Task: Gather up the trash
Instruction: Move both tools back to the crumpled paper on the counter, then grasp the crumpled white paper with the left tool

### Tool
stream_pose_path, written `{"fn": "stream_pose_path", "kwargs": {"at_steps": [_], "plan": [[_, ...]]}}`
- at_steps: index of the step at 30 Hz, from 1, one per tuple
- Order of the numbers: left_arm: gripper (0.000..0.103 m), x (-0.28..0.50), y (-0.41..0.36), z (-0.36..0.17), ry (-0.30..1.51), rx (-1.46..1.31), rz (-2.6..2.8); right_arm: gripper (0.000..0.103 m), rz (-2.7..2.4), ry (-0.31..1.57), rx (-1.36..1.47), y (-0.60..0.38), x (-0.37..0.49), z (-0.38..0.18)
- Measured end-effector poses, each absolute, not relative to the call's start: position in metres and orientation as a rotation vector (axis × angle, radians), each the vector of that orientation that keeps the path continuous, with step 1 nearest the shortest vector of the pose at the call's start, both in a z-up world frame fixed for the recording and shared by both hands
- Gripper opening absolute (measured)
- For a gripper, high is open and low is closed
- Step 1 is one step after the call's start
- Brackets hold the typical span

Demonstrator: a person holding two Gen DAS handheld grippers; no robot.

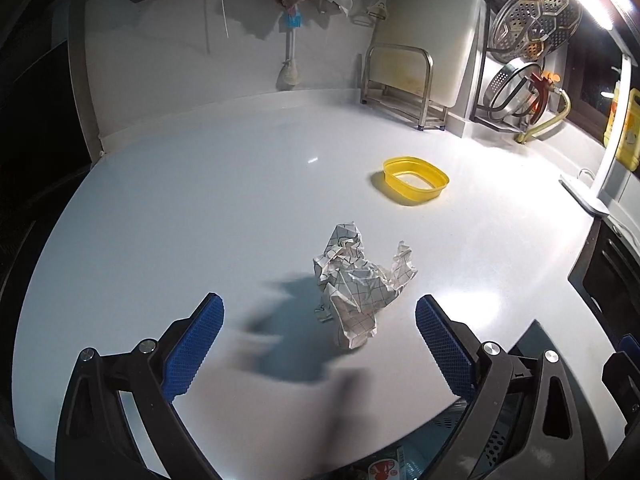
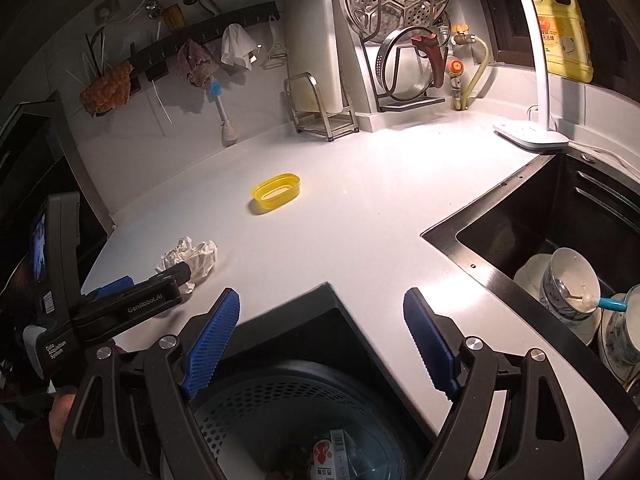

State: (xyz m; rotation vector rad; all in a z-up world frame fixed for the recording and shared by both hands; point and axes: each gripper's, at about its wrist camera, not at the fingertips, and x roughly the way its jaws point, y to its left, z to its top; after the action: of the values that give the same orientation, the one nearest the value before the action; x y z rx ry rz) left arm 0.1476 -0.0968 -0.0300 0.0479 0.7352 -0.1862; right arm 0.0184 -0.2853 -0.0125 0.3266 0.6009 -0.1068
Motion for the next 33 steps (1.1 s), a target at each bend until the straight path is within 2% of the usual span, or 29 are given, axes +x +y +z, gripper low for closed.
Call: {"fn": "stream_pose_path", "kwargs": {"at_steps": [3,5,12,13,24,33], "plan": [[0.094,0.159,-0.106,-0.037,0.760,0.050,-0.199,0.080,-0.105,0.609,0.342,-0.289,0.025,-0.017],[0.087,0.163,-0.111,-0.040,0.766,0.056,-0.204,0.080,-0.104,0.616,0.350,-0.291,0.029,-0.021],[0.042,0.172,-0.115,-0.044,0.789,0.060,-0.242,0.080,-0.094,0.648,0.339,-0.287,0.047,-0.031],[0.039,0.173,-0.113,-0.044,0.793,0.053,-0.251,0.080,-0.091,0.650,0.334,-0.286,0.050,-0.031],[0.038,0.180,-0.080,-0.009,0.704,0.055,-0.206,0.080,-0.033,0.663,0.234,-0.264,0.121,-0.003],[0.038,0.196,-0.063,0.007,0.665,0.058,-0.185,0.080,0.013,0.760,0.169,-0.249,0.208,0.002]]}}
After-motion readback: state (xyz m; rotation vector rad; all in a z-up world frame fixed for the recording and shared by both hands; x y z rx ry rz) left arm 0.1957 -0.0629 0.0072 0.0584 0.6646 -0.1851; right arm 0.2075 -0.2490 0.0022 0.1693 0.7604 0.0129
